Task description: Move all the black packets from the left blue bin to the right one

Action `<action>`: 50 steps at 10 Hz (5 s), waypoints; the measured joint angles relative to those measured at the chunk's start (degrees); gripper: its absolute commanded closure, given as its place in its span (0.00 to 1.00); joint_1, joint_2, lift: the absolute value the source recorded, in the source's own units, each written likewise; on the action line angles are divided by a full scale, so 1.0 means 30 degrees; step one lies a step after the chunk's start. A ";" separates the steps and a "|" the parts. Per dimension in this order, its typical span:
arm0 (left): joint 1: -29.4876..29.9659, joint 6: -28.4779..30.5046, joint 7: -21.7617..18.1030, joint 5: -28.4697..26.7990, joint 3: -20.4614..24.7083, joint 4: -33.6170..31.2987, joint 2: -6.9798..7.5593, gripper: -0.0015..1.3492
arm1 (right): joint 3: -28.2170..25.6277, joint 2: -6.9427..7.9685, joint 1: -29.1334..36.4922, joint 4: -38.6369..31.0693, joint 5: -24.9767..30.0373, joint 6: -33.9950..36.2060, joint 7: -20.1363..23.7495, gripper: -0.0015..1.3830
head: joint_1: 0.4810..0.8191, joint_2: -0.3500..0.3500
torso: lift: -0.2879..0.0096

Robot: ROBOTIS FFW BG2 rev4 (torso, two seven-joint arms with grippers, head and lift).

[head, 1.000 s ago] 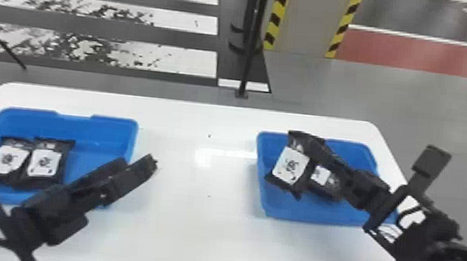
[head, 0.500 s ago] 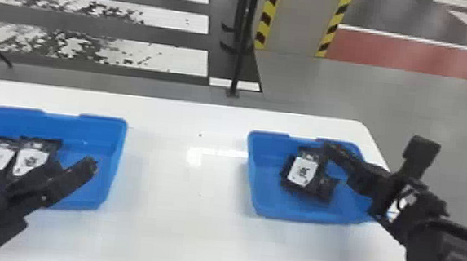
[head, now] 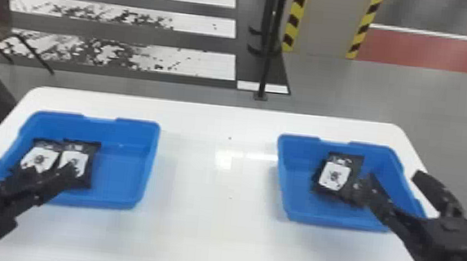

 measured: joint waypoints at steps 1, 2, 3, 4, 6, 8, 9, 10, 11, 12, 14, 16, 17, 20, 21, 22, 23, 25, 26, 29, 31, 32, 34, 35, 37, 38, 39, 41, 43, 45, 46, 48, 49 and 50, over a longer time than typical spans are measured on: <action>-0.0198 0.0012 0.0351 -0.0796 0.0492 0.0000 -0.0037 0.25 | 0.0217 0.0512 0.1696 -0.1498 0.0481 -0.0615 -0.0100 0.10 | 0.63 0.57 | 0.50; -0.0639 0.0137 0.0696 -0.1805 0.0916 0.0043 -0.0039 0.25 | 0.0504 0.0872 0.2978 -0.2531 0.0534 -0.0987 -0.0164 0.10 | 0.63 0.66 | 0.50; -0.1405 0.0478 0.0924 -0.2812 0.1183 0.0422 0.0078 0.25 | 0.0915 0.1028 0.3923 -0.3149 0.0211 -0.1098 -0.0147 0.11 | 0.63 0.74 | 0.50; -0.2482 0.1135 0.1076 -0.3641 0.1168 0.1177 0.0360 0.25 | 0.1381 0.1052 0.4619 -0.3378 -0.0262 -0.1110 -0.0135 0.11 | 0.63 0.81 | 0.50; -0.4713 0.3105 0.1761 -0.4693 0.0445 0.2850 0.0910 0.25 | 0.2070 0.0972 0.5357 -0.3505 -0.0995 -0.0999 -0.0109 0.11 | 0.63 0.85 | 0.50; -0.7053 0.4487 0.1877 -0.5275 -0.0943 0.5296 0.1390 0.25 | 0.2275 0.0884 0.5788 -0.3924 -0.1145 -0.0980 -0.0105 0.12 | 0.63 0.82 | 0.50; -0.8058 0.5086 0.1893 -0.5367 -0.1738 0.6459 0.1615 0.25 | 0.2339 0.0875 0.5876 -0.3972 -0.1239 -0.0980 -0.0111 0.12 | 0.63 0.79 | 0.50; -0.8830 0.5760 0.2042 -0.5644 -0.2329 0.7169 0.1749 0.25 | 0.2397 0.0875 0.5882 -0.3972 -0.1335 -0.0980 -0.0113 0.12 | 0.63 0.77 | 0.50; -0.9272 0.6373 0.2315 -0.5929 -0.2684 0.7399 0.1787 0.25 | 0.2431 0.0874 0.5860 -0.3952 -0.1425 -0.0980 -0.0116 0.12 | 0.63 0.76 | 0.50; -0.9472 0.6820 0.2606 -0.6063 -0.2936 0.7443 0.1785 0.25 | 0.2452 0.0874 0.5854 -0.3887 -0.1562 -0.0980 -0.0110 0.12 | 0.63 0.76 | 0.50; -0.9938 0.7385 0.2931 -0.6234 -0.3333 0.7770 0.1770 0.25 | 0.2486 0.0874 0.5817 -0.3740 -0.1832 -0.0947 -0.0119 0.12 | 0.63 0.75 | 0.50; -1.0359 0.7946 0.3396 -0.6528 -0.3637 0.8220 0.1736 0.25 | 0.2550 0.0874 0.5752 -0.3578 -0.2058 -0.0783 -0.0105 0.12 | 0.63 0.75 | 0.50; -1.0551 0.8213 0.3530 -0.6706 -0.3678 0.8494 0.1706 0.25 | 0.2570 0.0872 0.5723 -0.3506 -0.2207 -0.0673 -0.0105 0.12 | 0.63 0.75 | 0.50; -1.1210 0.8546 0.3887 -0.6880 -0.3536 1.0242 0.1585 0.39 | 0.2612 0.0825 0.5672 -0.3347 -0.2592 -0.0363 -0.0017 0.12 | 0.63 0.77 | 0.50; -1.1559 0.8575 0.3685 -0.6827 -0.3498 1.1161 0.1603 0.67 | 0.2634 0.0817 0.5626 -0.3306 -0.2640 -0.0325 0.0019 0.12 | 0.63 0.77 | 0.50; -1.1835 0.8397 0.3404 -0.6798 -0.3570 1.1894 0.1687 0.89 | 0.2646 0.0816 0.5568 -0.3247 -0.2700 -0.0291 0.0057 0.12 | 0.63 0.76 | 0.50; -1.1859 0.8050 0.3289 -0.6790 -0.3599 1.2194 0.1716 0.89 | 0.2647 0.0816 0.5536 -0.3193 -0.2798 -0.0281 0.0071 0.12 | 0.63 0.76 | 0.50; -1.1412 0.6876 0.2395 -0.6708 -0.3381 1.2238 0.1698 0.89 | 0.2647 0.0814 0.5552 -0.3122 -0.2967 -0.0275 0.0091 0.12 | 0.63 0.76 | 0.50; -1.0885 0.6357 0.1932 -0.6263 -0.3198 1.1632 0.1693 0.89 | 0.2647 0.0796 0.5567 -0.3126 -0.3017 -0.0275 0.0099 0.12 | 0.63 0.75 | 0.50; -0.8077 0.5266 0.1384 -0.3501 -0.3195 0.7065 0.1661 0.89 | 0.2748 0.0739 0.5347 -0.3250 -0.3155 -0.0220 0.0187 0.12 | 0.63 0.70 | 0.50; -0.6536 0.4465 0.1045 -0.2054 -0.3764 0.4412 0.1695 0.89 | 0.3515 0.0360 0.4511 -0.3256 -0.3833 0.0206 0.0488 0.12 | 0.63 0.67 | 0.50; -0.5821 0.4000 0.0880 -0.1158 -0.4279 0.3334 0.1728 0.89 | 0.4097 0.0052 0.3760 -0.3142 -0.4459 0.0716 0.0864 0.12 | 0.63 0.66 | 0.50; -0.4670 0.3184 0.0560 0.0329 -0.5492 0.1624 0.1742 0.89 | 0.4764 -0.0265 0.1782 -0.2553 -0.5223 0.1945 0.1991 0.12 | 0.63 0.61 | 0.50; -0.4319 0.2940 0.0433 0.0823 -0.6143 0.1151 0.1766 0.89 | 0.4907 -0.0274 0.0806 -0.2257 -0.5494 0.2497 0.2430 0.12 | 0.63 0.58 | 0.50; -0.4040 0.2800 0.0346 0.1717 -0.7436 0.0906 0.1851 0.89 | 0.5090 -0.0274 -0.1003 -0.1507 -0.5682 0.3154 0.2982 0.12 | 0.63 0.52 | 0.50; -0.4061 0.2783 0.0323 0.2183 -0.8114 0.0894 0.1944 0.89 | 0.5195 -0.0272 -0.1811 -0.1127 -0.5724 0.3384 0.3103 0.12 | 0.63 0.49 | 0.50; -0.4234 0.2738 0.0316 0.2561 -0.8832 0.0893 0.2040 0.89 | 0.5342 -0.0271 -0.2580 -0.0804 -0.5754 0.3722 0.3247 0.12 | 0.63 0.45 | 0.50; -0.4633 0.2535 0.0289 0.3241 -1.0092 0.0892 0.2209 0.89 | 0.5755 -0.0271 -0.3884 0.0010 -0.5774 0.4016 0.3448 0.12 | 0.63 0.41 | 0.50; -0.4785 0.2496 0.0287 0.3732 -1.0884 0.0891 0.2309 0.89 | 0.5980 -0.0282 -0.4704 0.0463 -0.5762 0.4086 0.3742 0.12 | 0.63 0.38 | 0.50; -0.4918 0.2496 0.0288 0.3973 -1.1288 0.0891 0.2365 0.89 | 0.6271 -0.0279 -0.5027 0.0579 -0.5752 0.4247 0.4058 0.46 | 0.63 0.38 | 0.50; -0.4970 0.2496 0.0290 0.4010 -1.1359 0.0891 0.2380 0.89 | 0.6396 -0.0277 -0.5224 0.0882 -0.5816 0.4496 0.4395 0.81 | 0.63 0.38 | 0.50; -0.4995 0.2442 0.0287 0.4044 -1.1365 0.0891 0.2387 0.89 | 0.6516 -0.0246 -0.5272 0.1347 -0.6319 0.4895 0.4469 0.93 | 0.63 0.40 | 0.50; -0.4996 0.2399 0.0285 0.4091 -1.1366 0.0891 0.2387 0.89 | 0.6520 -0.0241 -0.5219 0.1360 -0.6378 0.4883 0.4464 0.93 | 0.63 0.40 | 0.50; -0.4989 0.2355 0.0288 0.4171 -1.1374 0.0891 0.2380 0.89 | 0.6521 -0.0239 -0.5182 0.1351 -0.6422 0.4845 0.4479 0.93 | 0.63 0.40 | 0.50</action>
